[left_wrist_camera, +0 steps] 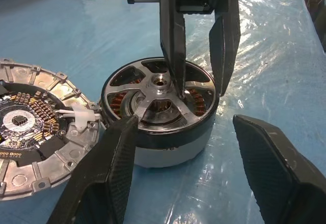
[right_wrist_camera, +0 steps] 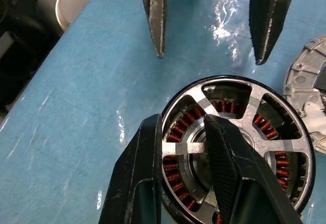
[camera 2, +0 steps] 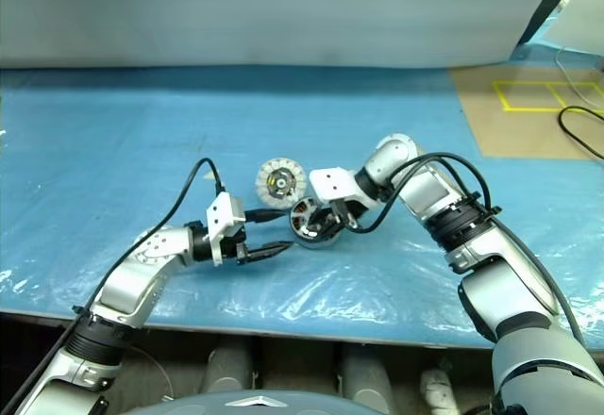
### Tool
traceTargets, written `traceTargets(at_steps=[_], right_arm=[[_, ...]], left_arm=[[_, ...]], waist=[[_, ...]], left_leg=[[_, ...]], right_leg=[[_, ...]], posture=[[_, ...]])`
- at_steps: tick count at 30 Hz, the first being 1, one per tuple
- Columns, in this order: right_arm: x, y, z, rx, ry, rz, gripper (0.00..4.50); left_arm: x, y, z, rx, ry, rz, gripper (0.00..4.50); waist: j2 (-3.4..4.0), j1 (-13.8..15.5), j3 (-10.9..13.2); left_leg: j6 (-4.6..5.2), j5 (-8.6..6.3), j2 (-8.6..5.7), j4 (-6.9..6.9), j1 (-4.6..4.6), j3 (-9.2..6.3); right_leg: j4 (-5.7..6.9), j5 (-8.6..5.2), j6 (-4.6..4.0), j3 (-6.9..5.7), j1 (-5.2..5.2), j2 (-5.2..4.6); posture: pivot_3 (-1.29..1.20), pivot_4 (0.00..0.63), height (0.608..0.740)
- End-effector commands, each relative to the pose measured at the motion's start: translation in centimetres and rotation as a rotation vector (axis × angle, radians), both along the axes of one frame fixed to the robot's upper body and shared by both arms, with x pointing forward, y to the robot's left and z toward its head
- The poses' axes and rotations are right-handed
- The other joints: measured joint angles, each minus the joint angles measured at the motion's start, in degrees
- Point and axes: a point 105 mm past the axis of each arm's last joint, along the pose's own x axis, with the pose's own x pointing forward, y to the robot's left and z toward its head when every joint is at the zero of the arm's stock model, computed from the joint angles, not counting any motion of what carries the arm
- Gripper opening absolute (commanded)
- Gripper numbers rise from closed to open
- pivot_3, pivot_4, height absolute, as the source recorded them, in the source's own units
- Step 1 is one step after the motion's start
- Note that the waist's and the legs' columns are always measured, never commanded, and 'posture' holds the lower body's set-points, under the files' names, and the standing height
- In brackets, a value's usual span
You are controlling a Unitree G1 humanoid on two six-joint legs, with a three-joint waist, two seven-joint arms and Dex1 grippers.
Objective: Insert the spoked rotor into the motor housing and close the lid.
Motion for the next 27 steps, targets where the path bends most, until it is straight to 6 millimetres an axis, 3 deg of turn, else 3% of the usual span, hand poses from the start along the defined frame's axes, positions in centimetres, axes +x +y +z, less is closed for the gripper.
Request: traceTargets(at_steps=[1, 14, 19, 21, 27], right_arm=[[0.3, 0.8, 1.2, 0.025, -0.02, 0.002, 1.3], [-0.1, 0.4, 3.4, 0.039, -0.052, 0.039, 1.3], [-0.7, 1.3, 6.2, 0.134, 0.004, 0.039, 1.3], [-0.3, 1.4, 6.1, 0.129, -0.02, 0.027, 1.3], [1.0, -0.3, 2.5, -0.015, -0.075, 0.023, 1.3]], left_arm=[[-0.1, -0.3, 0.8, -0.009, -0.043, -0.012, 3.14], [-0.2, -0.5, 0.8, -0.011, -0.037, -0.019, 3.14], [-0.2, -0.5, 0.8, -0.012, -0.036, -0.022, 3.14], [-0.1, -0.5, 0.8, -0.012, -0.036, -0.023, 3.14], [0.0, -0.5, 0.8, -0.008, -0.036, -0.025, 3.14]], waist=[[0.0, -0.03, 0.0], [0.0, 0.19, 0.0], [0.0, 0.15, 0.0], [0.0, 0.2, 0.0], [0.0, 0.31, 0.0]], left_leg=[[0.0, 0.0, 0.0, 0.0, 0.0, 0.0], [0.11, 0.07, -0.01, -0.01, -0.17, 0.0], [0.1, 0.07, 0.02, -0.02, -0.15, 0.0], [0.11, 0.07, 0.03, -0.03, -0.15, 0.0], [0.06, 0.06, -0.03, 0.0, -0.19, 0.0]], right_leg=[[0.01, 0.0, -0.01, 0.0, 0.0, 0.0], [-0.11, 0.01, -0.02, -0.01, -0.07, 0.0], [-0.1, 0.01, -0.01, -0.01, -0.07, 0.02], [-0.1, 0.01, -0.02, -0.01, -0.07, 0.04], [-0.11, 0.01, -0.02, -0.01, -0.07, -0.03]], posture=[[0.0, 0.15, 0.74], [0.0, 0.15, 0.74], [0.0, 0.15, 0.74], [0.0, 0.15, 0.74], [0.0, 0.15, 0.74]])
